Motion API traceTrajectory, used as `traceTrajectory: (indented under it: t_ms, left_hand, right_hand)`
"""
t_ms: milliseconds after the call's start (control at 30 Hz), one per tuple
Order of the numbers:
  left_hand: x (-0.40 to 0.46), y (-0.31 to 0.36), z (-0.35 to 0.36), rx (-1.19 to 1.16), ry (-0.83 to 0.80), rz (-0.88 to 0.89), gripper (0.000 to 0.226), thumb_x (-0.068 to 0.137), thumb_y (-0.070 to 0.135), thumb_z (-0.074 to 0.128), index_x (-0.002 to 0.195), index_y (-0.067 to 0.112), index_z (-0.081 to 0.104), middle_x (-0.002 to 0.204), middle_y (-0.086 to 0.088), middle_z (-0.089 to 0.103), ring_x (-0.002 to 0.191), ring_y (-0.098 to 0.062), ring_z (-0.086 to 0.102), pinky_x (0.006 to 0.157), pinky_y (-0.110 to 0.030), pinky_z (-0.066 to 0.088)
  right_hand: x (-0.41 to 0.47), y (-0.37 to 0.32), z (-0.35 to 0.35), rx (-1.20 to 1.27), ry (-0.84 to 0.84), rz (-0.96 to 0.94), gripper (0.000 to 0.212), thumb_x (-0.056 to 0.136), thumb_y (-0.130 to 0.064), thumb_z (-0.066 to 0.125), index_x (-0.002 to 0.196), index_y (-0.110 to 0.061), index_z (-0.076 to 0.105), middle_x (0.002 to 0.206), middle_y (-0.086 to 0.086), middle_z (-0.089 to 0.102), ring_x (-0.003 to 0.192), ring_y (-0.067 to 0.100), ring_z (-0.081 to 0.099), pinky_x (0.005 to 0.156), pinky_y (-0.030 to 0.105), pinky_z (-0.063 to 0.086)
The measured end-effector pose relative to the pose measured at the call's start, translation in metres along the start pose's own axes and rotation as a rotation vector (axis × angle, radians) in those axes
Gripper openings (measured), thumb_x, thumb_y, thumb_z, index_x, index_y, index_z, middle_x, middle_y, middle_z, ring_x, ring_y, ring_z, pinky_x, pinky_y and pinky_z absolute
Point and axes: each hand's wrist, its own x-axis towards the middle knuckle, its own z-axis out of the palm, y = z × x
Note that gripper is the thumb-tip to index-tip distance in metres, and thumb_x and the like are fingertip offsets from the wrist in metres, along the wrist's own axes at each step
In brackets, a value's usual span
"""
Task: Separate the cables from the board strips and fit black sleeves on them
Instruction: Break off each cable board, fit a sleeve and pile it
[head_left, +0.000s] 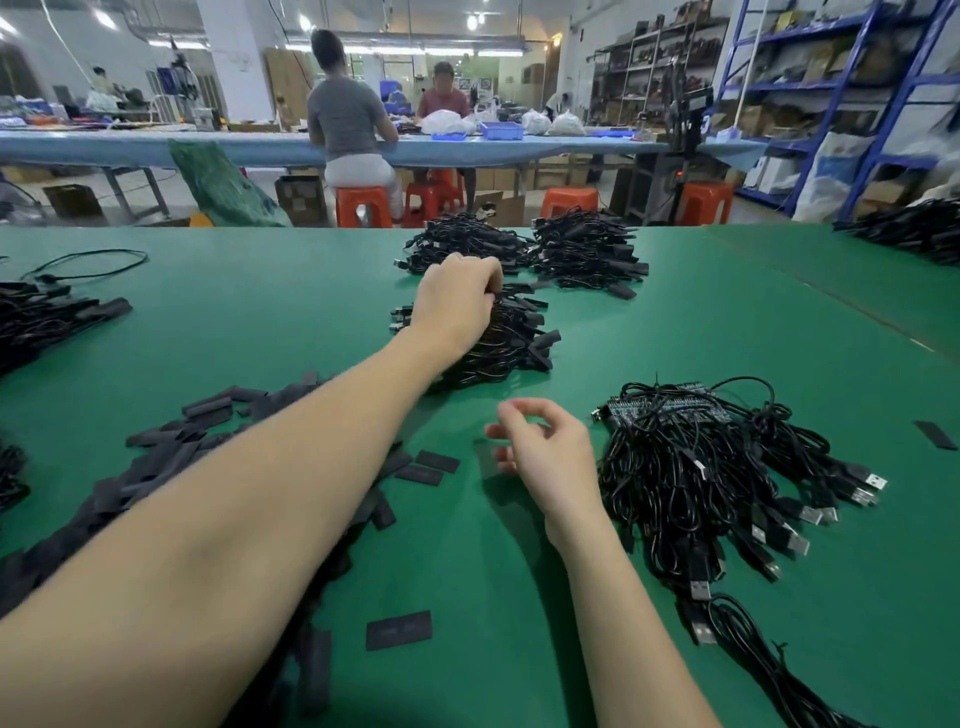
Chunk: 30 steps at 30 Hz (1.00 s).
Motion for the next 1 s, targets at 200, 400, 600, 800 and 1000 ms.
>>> traceTrajectory:
  t_ms: [200,400,600,800,1000]
  left_hand:
    - [0.022,-0.033,0.017,0.079,-0.264,-0.032,0.036,0.094,-0.003,0.044,0.118,0.01,0.067,0.117,-0.018,0.067,0.105,-0.036,0.062,0.095,-0.043,0.049]
    - [0.013,-0.04,0.029,0.15,-0.365,-0.013,0.037,0.105,0.028,0.037,0.14,0.014,0.041,0.139,-0.013,0.055,0.127,-0.032,0.052,0.11,-0.046,0.033]
    - [-0.002,-0.042,0.042,0.105,-0.366,-0.018,0.045,0.106,0.033,0.034,0.147,0.013,0.035,0.154,-0.011,0.039,0.147,-0.025,0.03,0.122,-0.052,0.014]
    - [-0.003,-0.031,0.028,0.15,-0.35,0.091,0.05,0.103,0.034,0.044,0.148,0.014,0.033,0.163,-0.007,0.028,0.155,-0.02,0.014,0.125,-0.049,0.006]
    - [-0.03,0.003,0.023,-0.111,-0.188,0.182,0.033,0.094,0.018,0.057,0.126,0.01,0.055,0.13,-0.01,0.06,0.124,-0.029,0.053,0.104,-0.041,0.041]
  right_hand:
    - [0.007,0.002,0.002,-0.036,0.083,-0.06,0.006,0.094,-0.027,0.064,0.092,-0.023,0.069,0.071,-0.008,0.076,0.069,0.014,0.068,0.088,0.05,0.058]
    - [0.01,0.001,0.0,-0.025,0.104,-0.05,0.008,0.095,-0.024,0.064,0.091,-0.021,0.071,0.07,-0.008,0.076,0.066,0.013,0.067,0.087,0.05,0.058]
    - [0.007,0.002,-0.001,-0.042,0.088,-0.035,0.008,0.095,-0.026,0.064,0.092,-0.023,0.071,0.071,-0.01,0.076,0.065,0.009,0.067,0.085,0.044,0.06]
    - [0.006,0.0,-0.003,-0.031,0.096,-0.021,0.008,0.094,-0.023,0.064,0.091,-0.021,0.071,0.071,-0.007,0.076,0.058,0.007,0.064,0.079,0.041,0.059]
    - [0.005,-0.003,-0.009,-0.052,0.092,-0.028,0.007,0.094,-0.022,0.065,0.091,-0.021,0.071,0.072,-0.007,0.076,0.059,0.009,0.065,0.075,0.036,0.057]
